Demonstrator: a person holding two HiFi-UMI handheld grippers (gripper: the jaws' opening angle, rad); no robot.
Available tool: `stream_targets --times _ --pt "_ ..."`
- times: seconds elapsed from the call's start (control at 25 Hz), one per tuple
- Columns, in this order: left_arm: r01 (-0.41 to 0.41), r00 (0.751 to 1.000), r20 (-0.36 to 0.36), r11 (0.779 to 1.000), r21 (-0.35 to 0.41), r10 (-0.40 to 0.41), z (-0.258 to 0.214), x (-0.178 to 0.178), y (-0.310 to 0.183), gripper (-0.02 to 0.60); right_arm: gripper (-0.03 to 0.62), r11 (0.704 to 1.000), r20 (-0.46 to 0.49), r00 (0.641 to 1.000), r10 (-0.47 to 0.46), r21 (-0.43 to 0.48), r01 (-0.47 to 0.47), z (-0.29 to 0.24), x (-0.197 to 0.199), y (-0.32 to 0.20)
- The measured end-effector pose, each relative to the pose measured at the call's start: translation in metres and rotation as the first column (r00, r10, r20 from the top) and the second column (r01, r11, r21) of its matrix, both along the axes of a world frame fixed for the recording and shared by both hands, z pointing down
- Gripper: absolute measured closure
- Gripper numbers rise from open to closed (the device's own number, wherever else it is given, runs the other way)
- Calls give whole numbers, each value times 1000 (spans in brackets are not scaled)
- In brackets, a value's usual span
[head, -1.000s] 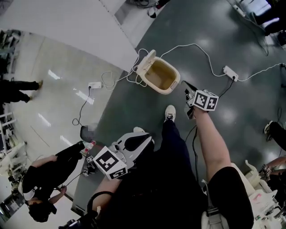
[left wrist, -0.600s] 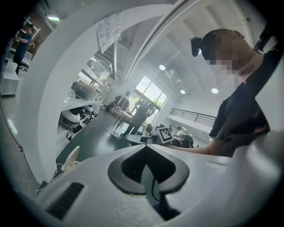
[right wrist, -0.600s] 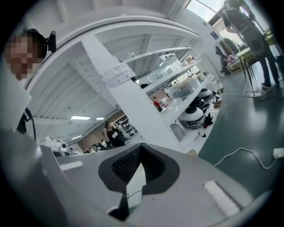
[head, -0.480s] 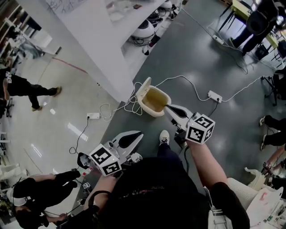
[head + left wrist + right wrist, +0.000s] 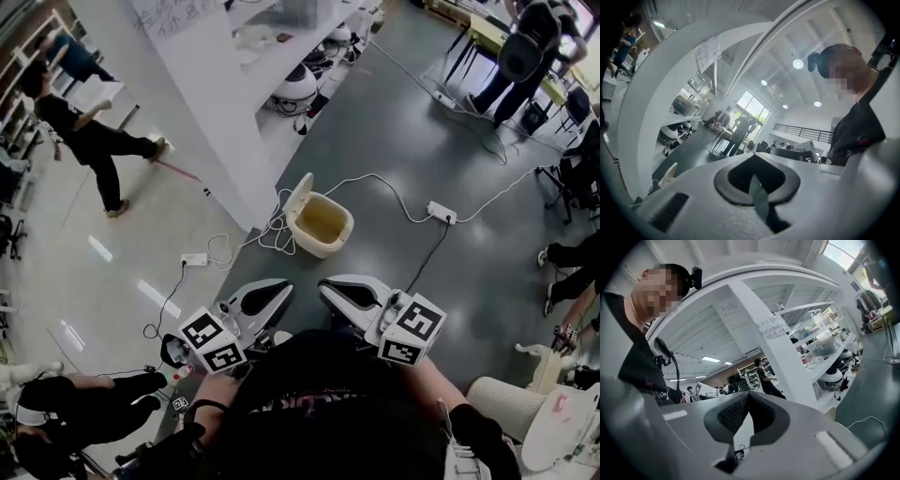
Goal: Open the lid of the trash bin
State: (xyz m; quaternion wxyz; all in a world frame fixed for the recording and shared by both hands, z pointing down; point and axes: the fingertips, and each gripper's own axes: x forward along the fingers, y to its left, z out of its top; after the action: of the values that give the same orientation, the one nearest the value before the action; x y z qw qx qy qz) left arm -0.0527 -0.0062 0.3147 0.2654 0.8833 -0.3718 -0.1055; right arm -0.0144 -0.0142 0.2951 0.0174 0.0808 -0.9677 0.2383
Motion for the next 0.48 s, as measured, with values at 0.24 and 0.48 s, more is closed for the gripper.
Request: stream_targets --times 0.24,0.48 --pt "-78 997 9 997 -10 78 -9 10 8 580 586 999 36 999 14 -49 -12 1 3 18" --pt "-105 994 10 994 -11 105 -13 17 16 580 586 998 61 998 25 -65 -21 0 4 26"
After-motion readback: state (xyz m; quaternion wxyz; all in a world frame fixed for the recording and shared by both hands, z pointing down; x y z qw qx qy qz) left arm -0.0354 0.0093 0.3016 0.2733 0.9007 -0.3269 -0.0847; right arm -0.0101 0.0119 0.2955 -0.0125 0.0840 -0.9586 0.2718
